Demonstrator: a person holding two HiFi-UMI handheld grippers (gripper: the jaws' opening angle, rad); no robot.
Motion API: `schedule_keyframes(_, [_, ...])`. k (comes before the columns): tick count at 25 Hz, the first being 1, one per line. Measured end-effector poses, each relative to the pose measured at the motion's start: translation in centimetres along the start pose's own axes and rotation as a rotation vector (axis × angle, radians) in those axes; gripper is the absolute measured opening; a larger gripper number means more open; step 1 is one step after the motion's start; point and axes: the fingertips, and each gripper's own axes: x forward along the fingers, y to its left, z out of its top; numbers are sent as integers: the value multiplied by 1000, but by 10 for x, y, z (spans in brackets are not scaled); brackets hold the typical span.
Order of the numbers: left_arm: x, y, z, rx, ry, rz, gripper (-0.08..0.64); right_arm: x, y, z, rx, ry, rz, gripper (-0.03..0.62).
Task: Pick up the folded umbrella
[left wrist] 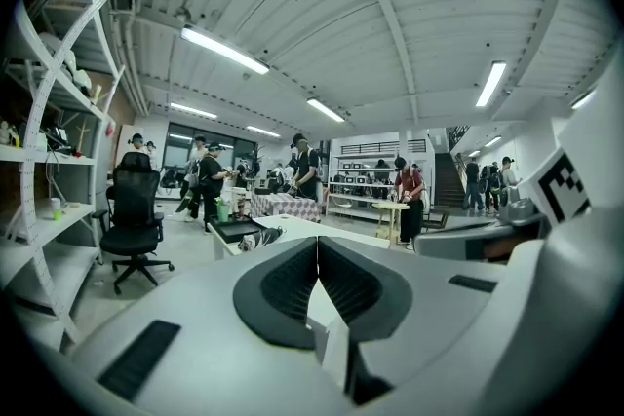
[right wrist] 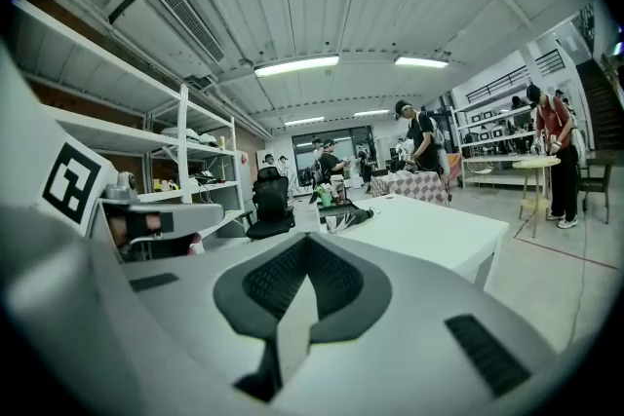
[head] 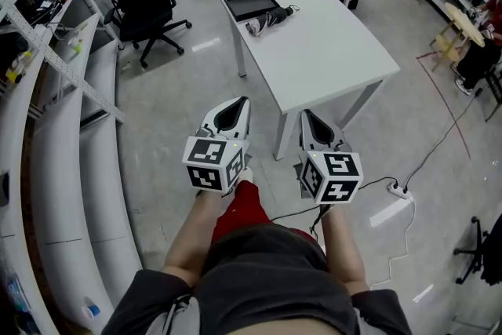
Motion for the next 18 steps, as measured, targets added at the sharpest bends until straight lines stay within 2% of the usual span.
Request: schedule_keyframes(18, [143,124,8,-28,54,-36,14,178,-24,21,23,54,-40,18])
